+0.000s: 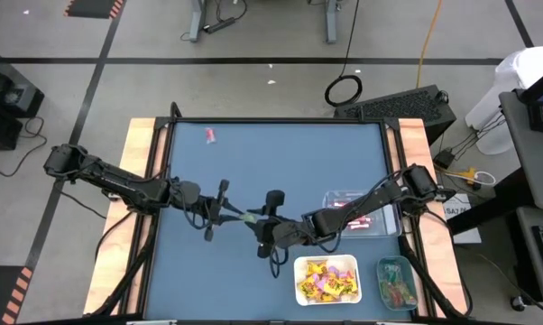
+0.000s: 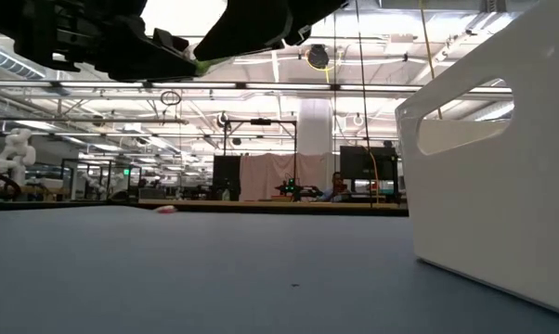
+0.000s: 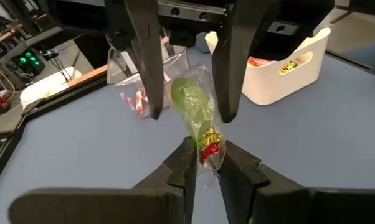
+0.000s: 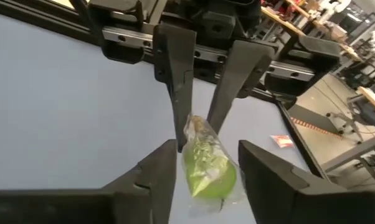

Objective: Sort candy
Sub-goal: Put the green gummy into the blue bin

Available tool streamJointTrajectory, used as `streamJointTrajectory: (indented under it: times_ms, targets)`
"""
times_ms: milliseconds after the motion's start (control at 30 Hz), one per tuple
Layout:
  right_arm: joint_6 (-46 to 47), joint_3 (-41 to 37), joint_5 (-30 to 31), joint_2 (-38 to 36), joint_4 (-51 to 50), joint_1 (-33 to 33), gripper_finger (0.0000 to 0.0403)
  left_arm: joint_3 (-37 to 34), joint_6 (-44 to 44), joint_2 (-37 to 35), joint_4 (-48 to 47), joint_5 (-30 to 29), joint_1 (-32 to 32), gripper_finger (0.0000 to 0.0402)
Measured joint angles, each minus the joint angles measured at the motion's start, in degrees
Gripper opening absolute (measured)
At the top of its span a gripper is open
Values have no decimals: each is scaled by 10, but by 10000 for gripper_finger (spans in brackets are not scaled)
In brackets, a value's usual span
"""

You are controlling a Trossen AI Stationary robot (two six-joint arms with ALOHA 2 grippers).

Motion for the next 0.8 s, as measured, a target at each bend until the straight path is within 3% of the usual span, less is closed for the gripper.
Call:
streamJointTrajectory:
  times_ms: [233, 467, 600, 800]
  targets:
    - [3, 0, -8, 0, 0, 0, 112, 0, -2, 0, 1, 0, 0, 63]
    - [7, 0, -7, 0, -1, 0, 85, 0, -5, 0, 5, 0, 0, 79]
    - [12, 0, -6, 0, -5, 0, 80, 0, -32, 0, 8, -3, 0, 118]
    - [22, 0, -6, 0, -14, 2, 79, 0, -52, 0, 18, -16, -1, 210]
